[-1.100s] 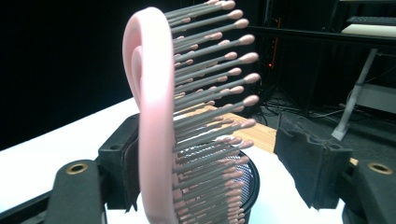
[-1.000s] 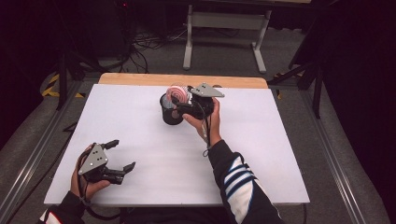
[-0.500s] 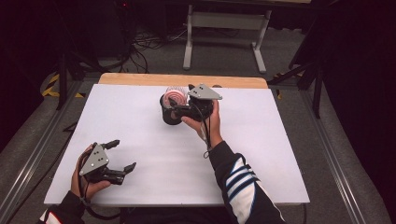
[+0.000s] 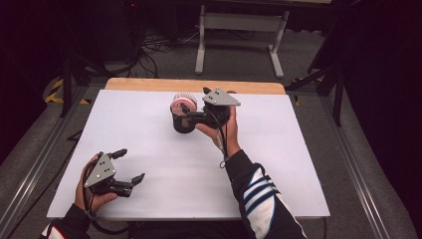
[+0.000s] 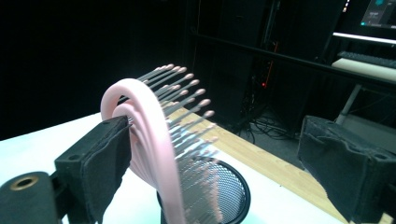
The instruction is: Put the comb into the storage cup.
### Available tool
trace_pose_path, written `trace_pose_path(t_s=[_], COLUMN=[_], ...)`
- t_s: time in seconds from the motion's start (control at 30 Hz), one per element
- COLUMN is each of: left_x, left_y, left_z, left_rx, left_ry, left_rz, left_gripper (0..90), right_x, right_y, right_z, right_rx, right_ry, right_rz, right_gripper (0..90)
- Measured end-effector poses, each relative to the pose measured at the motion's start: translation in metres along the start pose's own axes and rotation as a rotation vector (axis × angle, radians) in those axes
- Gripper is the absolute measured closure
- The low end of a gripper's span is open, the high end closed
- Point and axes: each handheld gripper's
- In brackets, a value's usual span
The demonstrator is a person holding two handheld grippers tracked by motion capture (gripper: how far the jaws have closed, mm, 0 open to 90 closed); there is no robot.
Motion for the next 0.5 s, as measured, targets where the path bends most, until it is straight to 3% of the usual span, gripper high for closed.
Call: trace_pose_path(t_s=[0.5], left_x=[0.0], left_y=[0.0], left_z=[0.0], left_rx=[0.003], left_ry=[-0.004], left_rz=[-0.002], left_gripper=[5.2], right_x=[-0.011], right_y=[-0.007], right_z=[-0.01], right_rx=[-0.068], right_ry=[0.011], right_rz=[0.013], right_gripper=[10.8])
Point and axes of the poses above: each handheld gripper's, and its own axes: x roughly forward along the jaws, z roughly out of its underside, y roughly to its right, and after that the axes turned 15 degrees about z, right-handed
